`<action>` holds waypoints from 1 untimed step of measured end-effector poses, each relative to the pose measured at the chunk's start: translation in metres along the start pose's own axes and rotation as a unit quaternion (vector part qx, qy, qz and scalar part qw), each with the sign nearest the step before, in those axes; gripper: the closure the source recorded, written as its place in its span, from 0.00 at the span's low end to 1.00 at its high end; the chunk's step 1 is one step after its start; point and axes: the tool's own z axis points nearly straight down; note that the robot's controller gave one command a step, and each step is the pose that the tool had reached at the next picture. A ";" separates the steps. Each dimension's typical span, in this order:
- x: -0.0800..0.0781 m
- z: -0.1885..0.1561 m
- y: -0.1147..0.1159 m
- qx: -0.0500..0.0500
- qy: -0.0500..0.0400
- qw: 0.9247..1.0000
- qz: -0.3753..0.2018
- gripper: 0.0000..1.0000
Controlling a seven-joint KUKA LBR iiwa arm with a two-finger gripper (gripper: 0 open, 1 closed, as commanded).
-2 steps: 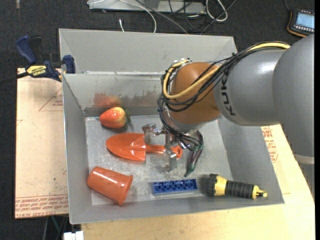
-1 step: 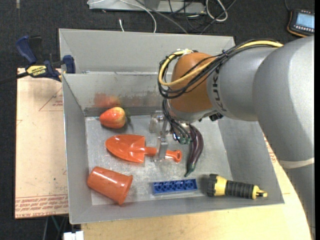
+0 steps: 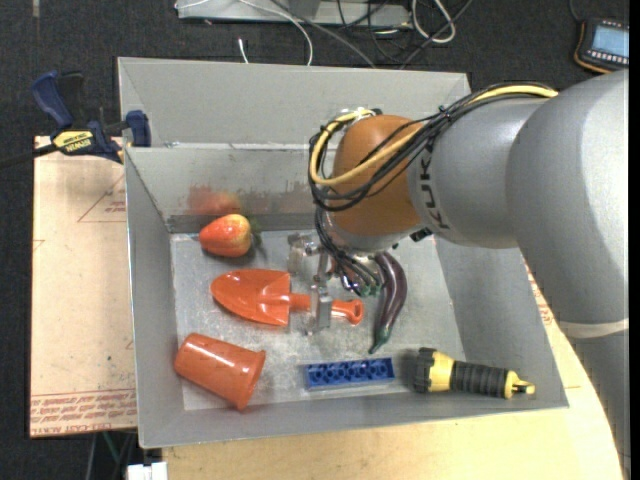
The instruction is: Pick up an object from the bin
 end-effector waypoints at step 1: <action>-0.026 -0.001 -0.086 0.000 -0.003 0.999 0.037 0.00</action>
Offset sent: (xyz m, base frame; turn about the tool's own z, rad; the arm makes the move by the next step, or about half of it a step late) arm 0.0477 0.0177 -0.0028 -0.0811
